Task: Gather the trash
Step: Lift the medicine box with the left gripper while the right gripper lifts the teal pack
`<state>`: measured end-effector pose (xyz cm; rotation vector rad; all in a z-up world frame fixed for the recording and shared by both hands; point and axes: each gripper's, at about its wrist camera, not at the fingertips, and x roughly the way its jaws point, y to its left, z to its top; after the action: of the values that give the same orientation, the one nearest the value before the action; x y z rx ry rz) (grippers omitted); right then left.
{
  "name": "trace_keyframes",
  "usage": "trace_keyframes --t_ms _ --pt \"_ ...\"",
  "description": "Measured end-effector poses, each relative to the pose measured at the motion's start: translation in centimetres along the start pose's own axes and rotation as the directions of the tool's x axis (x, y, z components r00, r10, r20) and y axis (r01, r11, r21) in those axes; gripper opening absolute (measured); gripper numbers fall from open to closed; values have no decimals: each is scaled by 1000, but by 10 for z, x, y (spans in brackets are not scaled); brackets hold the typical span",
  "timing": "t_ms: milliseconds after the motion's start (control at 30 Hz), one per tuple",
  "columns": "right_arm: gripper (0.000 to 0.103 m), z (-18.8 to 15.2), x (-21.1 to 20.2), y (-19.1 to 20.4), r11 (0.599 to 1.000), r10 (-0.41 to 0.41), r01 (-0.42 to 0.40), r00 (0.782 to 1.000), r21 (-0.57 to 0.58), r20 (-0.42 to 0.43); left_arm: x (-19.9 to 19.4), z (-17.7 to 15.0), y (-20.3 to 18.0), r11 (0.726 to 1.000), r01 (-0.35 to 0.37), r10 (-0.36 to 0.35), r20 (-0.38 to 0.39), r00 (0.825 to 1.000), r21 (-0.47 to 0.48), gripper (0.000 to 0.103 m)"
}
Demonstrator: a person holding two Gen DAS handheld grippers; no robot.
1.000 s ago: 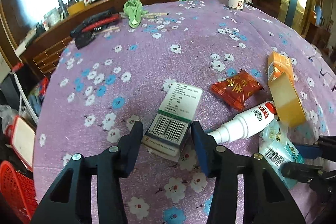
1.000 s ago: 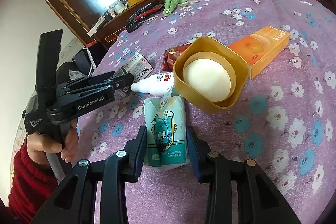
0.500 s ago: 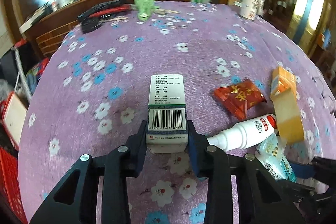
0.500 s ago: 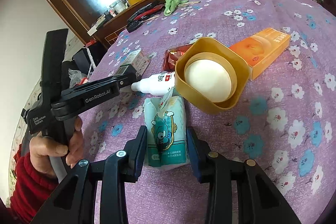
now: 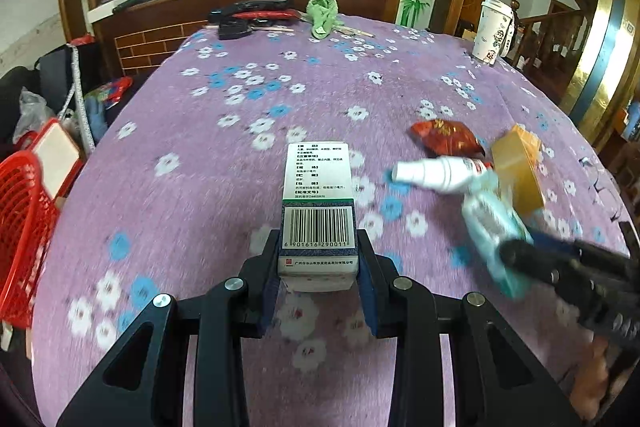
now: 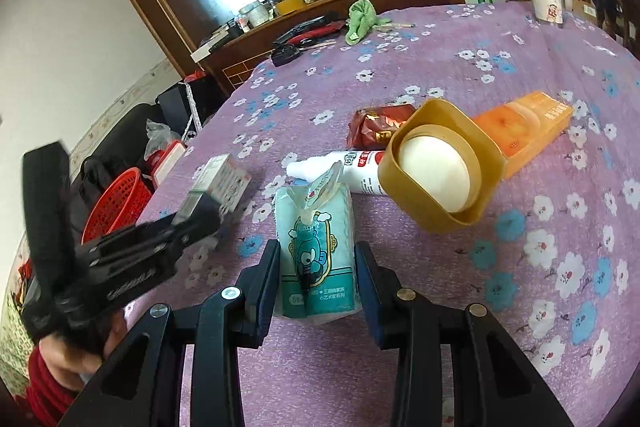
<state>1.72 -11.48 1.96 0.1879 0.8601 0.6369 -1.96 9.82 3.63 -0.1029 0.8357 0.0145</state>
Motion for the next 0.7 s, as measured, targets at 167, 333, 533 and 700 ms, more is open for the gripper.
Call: trace_keyframes --t_ms 167,333,533,700 --pt "40 0 0 0 1000 0 0 1000 2 0 -12 -5 1 1000 -2 3 45 999 -17 33" --pt "40 0 0 -1 1000 2 -2 1000 -2 0 -18 -7 0 1000 -19 20 70 997 -20 33" --pt "40 -1 2 -1 1000 3 -3 1000 3 -5 -25 -9 -6 998 -71 70 102 992 2 33" --pt "40 -1 2 -1 1000 3 -3 1000 4 -7 -34 -11 -13 991 -129 122 152 981 37 33"
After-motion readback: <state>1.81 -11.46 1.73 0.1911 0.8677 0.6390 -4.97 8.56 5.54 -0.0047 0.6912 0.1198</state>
